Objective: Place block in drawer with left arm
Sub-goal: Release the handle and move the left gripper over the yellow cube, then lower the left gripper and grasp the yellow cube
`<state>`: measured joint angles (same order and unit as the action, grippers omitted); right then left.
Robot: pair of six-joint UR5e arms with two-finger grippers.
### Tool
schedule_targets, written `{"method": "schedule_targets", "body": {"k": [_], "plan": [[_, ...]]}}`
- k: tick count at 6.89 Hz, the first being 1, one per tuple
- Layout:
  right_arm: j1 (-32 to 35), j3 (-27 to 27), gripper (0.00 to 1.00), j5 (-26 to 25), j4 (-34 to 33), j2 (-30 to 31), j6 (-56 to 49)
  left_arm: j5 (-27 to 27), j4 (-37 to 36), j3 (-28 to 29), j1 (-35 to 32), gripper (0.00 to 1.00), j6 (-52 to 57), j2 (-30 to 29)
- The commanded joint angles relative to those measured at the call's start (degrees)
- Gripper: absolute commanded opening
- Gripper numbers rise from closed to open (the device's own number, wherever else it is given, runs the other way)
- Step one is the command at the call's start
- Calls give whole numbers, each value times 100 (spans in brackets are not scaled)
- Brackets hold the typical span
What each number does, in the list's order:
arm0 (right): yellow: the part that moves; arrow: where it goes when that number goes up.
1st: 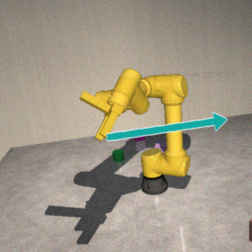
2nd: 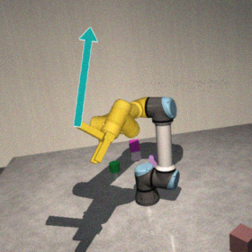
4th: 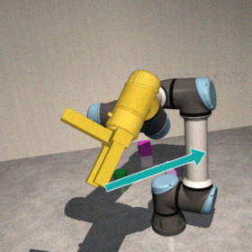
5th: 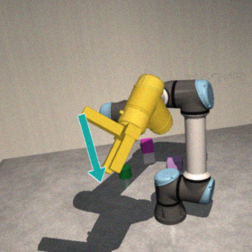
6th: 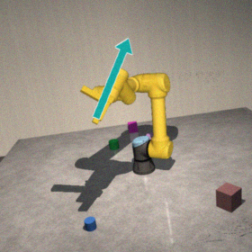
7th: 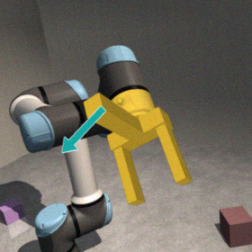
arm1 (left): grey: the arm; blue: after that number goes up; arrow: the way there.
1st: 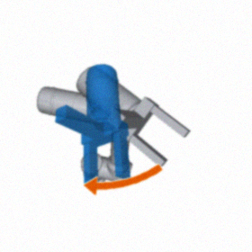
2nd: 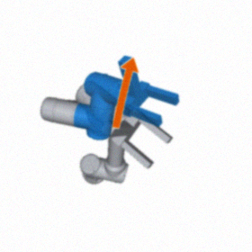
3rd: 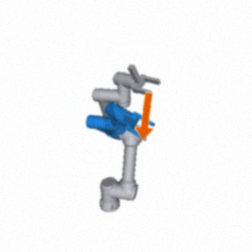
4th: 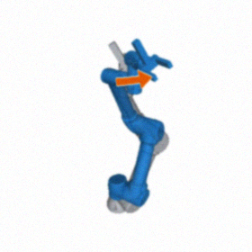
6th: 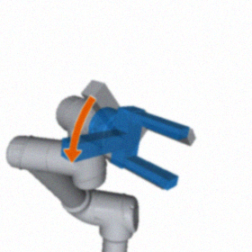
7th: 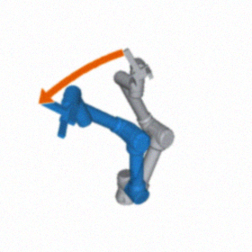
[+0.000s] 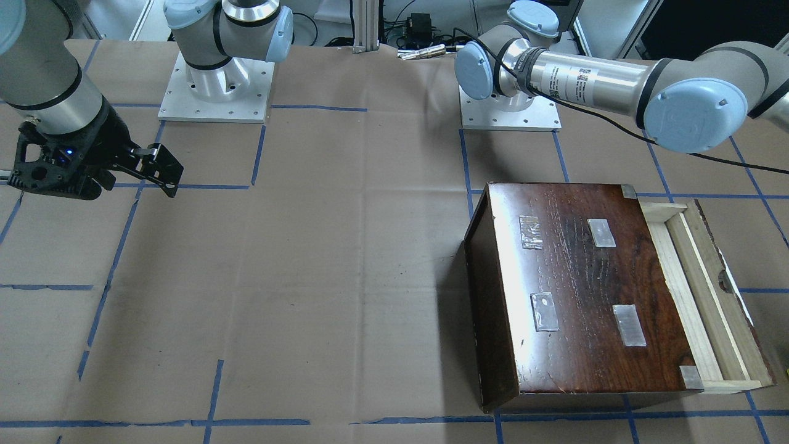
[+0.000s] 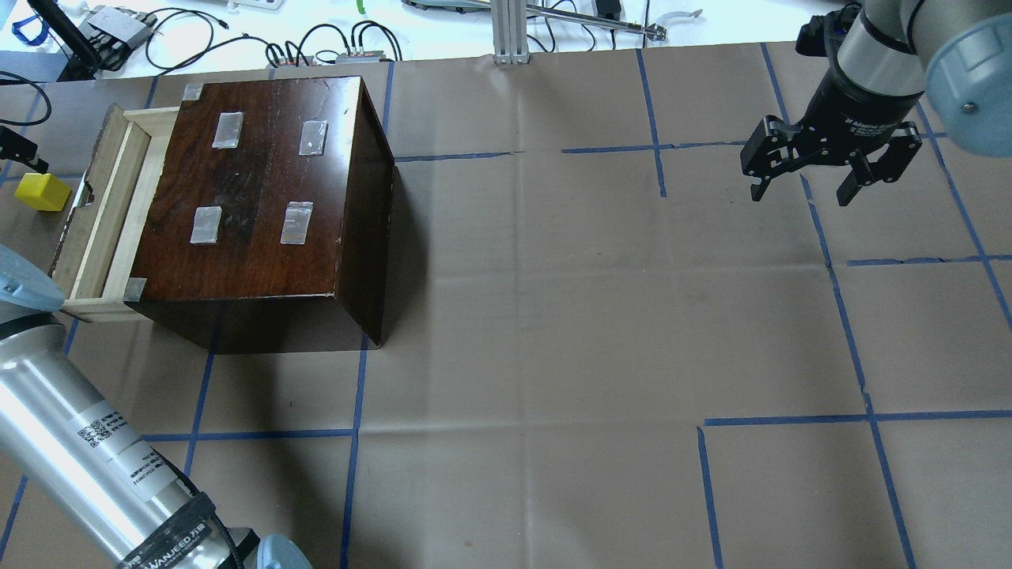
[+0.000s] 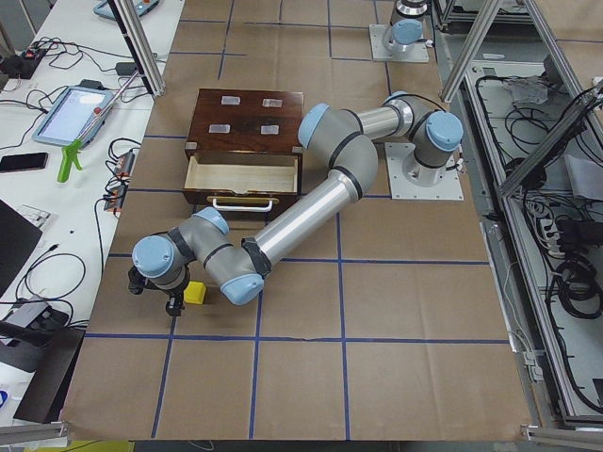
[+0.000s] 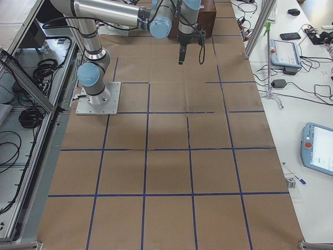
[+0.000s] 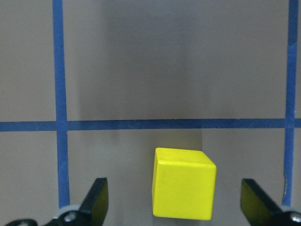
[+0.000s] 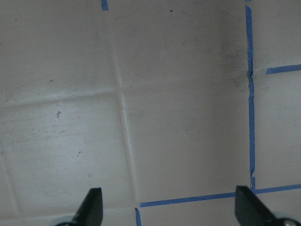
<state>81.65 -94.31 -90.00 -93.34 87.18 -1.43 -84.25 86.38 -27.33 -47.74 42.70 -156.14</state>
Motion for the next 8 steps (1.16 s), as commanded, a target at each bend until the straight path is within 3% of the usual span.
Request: {"method": "schedule_targets", "body": {"k": [1, 2, 4, 5, 6, 8], "plan": [[0, 9, 100, 0, 0, 1, -6, -13, 62, -27, -7, 98, -7, -154], [0, 0, 100, 0, 0, -8, 2, -13, 71, -36, 2, 96, -7, -154], [0, 0, 100, 0, 0, -8, -6, -22, 203, -27, 10, 53, -7, -154], [0, 0, 100, 0, 0, 1, -6, -30, 238, 8, 2, 37, -7, -110], [0, 0, 100, 0, 0, -8, -6, -65, 282, 26, 10, 33, -7, -23], [0, 0, 100, 0, 0, 1, -6, -276, 946, -52, 19, 32, -7, 738]]}}
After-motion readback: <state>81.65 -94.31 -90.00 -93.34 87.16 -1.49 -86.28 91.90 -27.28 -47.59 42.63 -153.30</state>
